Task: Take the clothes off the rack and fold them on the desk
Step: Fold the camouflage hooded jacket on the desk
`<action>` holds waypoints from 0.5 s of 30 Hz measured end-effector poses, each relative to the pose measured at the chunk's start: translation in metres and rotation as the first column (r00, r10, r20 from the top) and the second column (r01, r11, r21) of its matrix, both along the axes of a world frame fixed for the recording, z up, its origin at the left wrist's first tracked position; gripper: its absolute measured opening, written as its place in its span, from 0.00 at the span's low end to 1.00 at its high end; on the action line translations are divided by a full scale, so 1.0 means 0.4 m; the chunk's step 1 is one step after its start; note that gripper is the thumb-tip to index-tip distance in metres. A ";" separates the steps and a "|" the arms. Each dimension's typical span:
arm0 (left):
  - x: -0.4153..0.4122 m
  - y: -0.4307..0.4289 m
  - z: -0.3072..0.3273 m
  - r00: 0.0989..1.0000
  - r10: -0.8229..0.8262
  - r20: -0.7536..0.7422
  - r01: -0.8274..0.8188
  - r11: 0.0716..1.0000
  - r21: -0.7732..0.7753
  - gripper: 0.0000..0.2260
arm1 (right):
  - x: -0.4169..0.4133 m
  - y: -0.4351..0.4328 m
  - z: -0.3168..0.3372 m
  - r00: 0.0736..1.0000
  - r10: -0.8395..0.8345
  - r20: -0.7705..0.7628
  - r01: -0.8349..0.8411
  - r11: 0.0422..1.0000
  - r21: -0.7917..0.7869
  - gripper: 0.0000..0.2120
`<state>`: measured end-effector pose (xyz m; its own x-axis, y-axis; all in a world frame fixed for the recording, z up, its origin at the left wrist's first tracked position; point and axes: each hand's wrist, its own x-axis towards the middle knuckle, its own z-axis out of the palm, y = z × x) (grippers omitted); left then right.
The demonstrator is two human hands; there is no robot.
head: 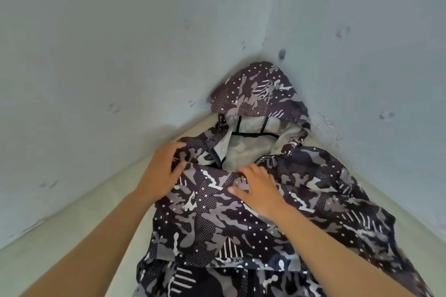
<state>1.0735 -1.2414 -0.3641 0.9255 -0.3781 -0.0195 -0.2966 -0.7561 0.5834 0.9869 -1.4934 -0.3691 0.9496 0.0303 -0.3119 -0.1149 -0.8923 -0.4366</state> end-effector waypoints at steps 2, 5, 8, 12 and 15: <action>-0.033 0.032 -0.045 0.996 -0.051 -0.066 0.059 0.990 0.127 0.26 | -0.022 -0.003 -0.022 0.988 -0.119 0.100 0.119 0.993 0.010 0.17; -0.091 0.070 -0.079 0.999 -0.043 -0.025 0.047 0.976 0.213 0.32 | -0.049 -0.006 -0.025 0.981 -0.170 0.094 0.161 0.982 0.095 0.13; -0.129 0.084 -0.059 1.000 0.010 -0.018 -0.004 0.950 0.312 0.36 | -0.086 -0.022 -0.012 0.987 -0.160 0.033 0.156 0.982 0.103 0.11; -0.040 0.116 0.003 0.973 0.008 -0.230 0.050 0.968 0.245 0.40 | -0.104 -0.059 0.031 0.972 -0.162 0.169 0.128 0.972 0.198 0.08; 0.045 0.121 0.058 0.926 -0.133 -0.354 0.245 0.924 0.293 0.36 | -0.115 -0.067 0.089 0.895 -0.258 0.365 0.174 0.953 0.248 0.10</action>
<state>1.0916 -1.1928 -0.3410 0.7583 -0.4659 -0.4561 -0.2916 -0.8680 0.4018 0.9407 -1.5204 -0.3336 0.9832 -0.1666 0.0743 -0.0779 -0.7517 -0.6549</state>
